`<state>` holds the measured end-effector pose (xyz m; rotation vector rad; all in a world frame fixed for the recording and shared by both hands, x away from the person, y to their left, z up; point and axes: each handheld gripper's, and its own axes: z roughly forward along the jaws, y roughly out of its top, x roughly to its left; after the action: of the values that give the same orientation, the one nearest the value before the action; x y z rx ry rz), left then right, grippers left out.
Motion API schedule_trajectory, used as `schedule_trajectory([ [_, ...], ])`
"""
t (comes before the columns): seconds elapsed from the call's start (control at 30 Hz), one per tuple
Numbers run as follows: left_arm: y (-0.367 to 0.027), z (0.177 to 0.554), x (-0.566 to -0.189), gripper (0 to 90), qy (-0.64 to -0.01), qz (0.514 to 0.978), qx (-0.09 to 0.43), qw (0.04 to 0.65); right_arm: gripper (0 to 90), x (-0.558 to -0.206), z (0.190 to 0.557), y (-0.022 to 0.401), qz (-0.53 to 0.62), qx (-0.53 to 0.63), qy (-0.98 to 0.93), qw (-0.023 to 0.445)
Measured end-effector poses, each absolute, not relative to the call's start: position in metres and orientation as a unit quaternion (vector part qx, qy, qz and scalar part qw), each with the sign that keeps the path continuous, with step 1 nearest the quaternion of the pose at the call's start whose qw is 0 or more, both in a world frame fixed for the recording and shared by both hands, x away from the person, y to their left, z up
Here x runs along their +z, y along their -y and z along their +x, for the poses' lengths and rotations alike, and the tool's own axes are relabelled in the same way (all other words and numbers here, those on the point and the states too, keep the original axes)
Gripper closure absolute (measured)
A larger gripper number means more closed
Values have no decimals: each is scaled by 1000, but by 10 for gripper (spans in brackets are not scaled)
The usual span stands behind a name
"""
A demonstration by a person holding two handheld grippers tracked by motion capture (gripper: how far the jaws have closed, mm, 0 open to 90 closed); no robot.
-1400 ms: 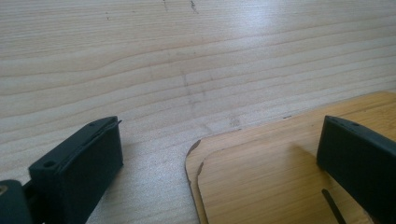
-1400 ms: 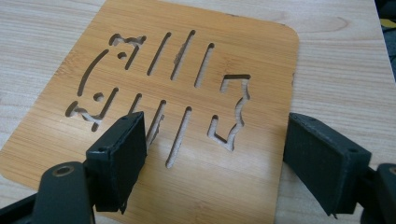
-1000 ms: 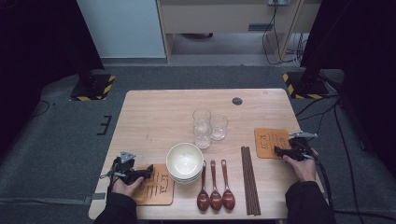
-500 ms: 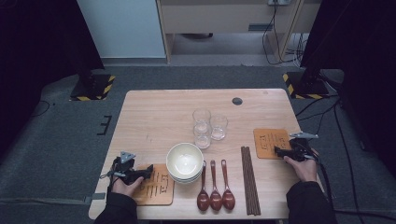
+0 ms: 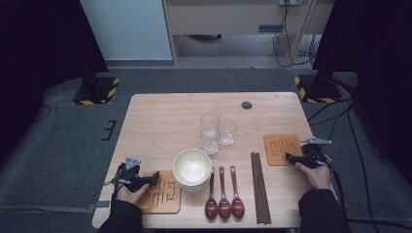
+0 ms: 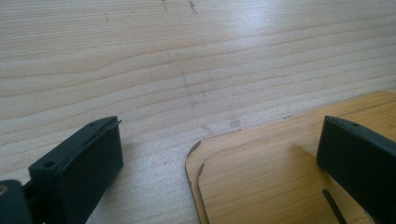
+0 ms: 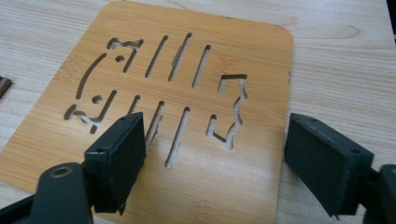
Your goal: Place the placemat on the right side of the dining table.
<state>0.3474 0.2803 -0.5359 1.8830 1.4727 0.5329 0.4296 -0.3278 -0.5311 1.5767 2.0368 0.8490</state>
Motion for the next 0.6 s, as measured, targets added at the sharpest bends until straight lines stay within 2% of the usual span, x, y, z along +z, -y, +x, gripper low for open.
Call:
schedule_trajectory([
  [0.6, -280, 347, -536, 0, -566, 723, 205, 339, 156, -530, 429, 327, 568, 294, -736, 220],
])
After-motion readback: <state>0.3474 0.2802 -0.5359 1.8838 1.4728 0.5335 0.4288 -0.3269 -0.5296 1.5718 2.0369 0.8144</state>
